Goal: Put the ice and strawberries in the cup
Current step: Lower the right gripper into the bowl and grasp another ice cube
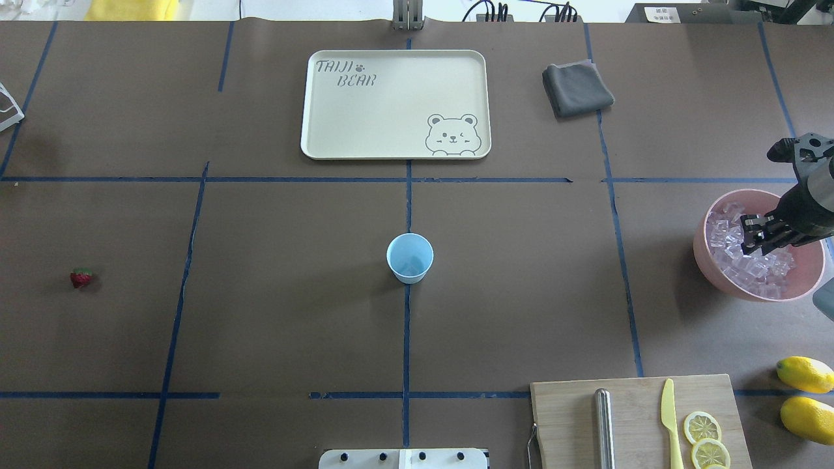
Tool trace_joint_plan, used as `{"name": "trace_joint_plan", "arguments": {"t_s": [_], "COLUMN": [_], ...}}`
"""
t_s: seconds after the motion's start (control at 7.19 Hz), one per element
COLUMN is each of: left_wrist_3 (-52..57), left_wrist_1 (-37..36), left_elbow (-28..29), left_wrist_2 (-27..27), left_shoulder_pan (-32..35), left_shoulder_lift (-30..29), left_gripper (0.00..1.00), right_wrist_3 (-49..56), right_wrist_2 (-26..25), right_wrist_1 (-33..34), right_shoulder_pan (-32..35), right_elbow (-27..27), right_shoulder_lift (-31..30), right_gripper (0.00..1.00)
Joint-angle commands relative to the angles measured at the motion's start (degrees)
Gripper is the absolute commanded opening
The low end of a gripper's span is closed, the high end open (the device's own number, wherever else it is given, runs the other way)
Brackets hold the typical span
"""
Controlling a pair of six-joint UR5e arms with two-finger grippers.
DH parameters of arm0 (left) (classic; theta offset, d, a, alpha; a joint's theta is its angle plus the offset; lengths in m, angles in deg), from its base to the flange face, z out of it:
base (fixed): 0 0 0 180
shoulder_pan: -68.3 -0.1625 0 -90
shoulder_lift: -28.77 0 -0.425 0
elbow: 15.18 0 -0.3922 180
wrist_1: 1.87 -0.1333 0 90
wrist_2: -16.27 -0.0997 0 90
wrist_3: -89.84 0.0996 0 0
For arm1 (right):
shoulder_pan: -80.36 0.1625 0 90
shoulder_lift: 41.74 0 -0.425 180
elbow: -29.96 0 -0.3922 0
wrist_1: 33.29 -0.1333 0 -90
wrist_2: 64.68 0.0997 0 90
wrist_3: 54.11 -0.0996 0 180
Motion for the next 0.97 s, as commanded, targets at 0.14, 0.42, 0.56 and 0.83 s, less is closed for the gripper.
{"name": "trace_joint_plan", "arguments": {"t_s": [0.14, 0.42, 0.56, 0.83], "left_wrist_3": [-0.03, -0.03, -0.03, -0.12], "left_wrist_1": [0.03, 0.03, 0.03, 0.03], "left_elbow": [-0.37, -0.37, -0.37, -0.54], "left_wrist_2": [0.01, 0.01, 0.1, 0.1], "left_shoulder_pan": [0.0, 0.0, 0.0, -0.08], "left_shoulder_lift": [0.54, 0.55, 0.55, 0.55], "left_gripper": [1.0, 1.0, 1.0, 1.0], "right_wrist_3": [0.09, 0.0, -0.52, -20.79], "right_wrist_2": [3.95, 4.57, 4.49, 2.84], "right_wrist_1": [0.79, 3.49, 4.3, 4.31], "right_shoulder_pan": [1.91, 3.77, 3.69, -5.56], "right_elbow": [-5.76, -11.47, -12.72, -11.6], "right_shoulder_lift": [-1.56, -1.59, 2.08, 15.92], "right_gripper": [0.03, 0.03, 0.03, 0.04]}}
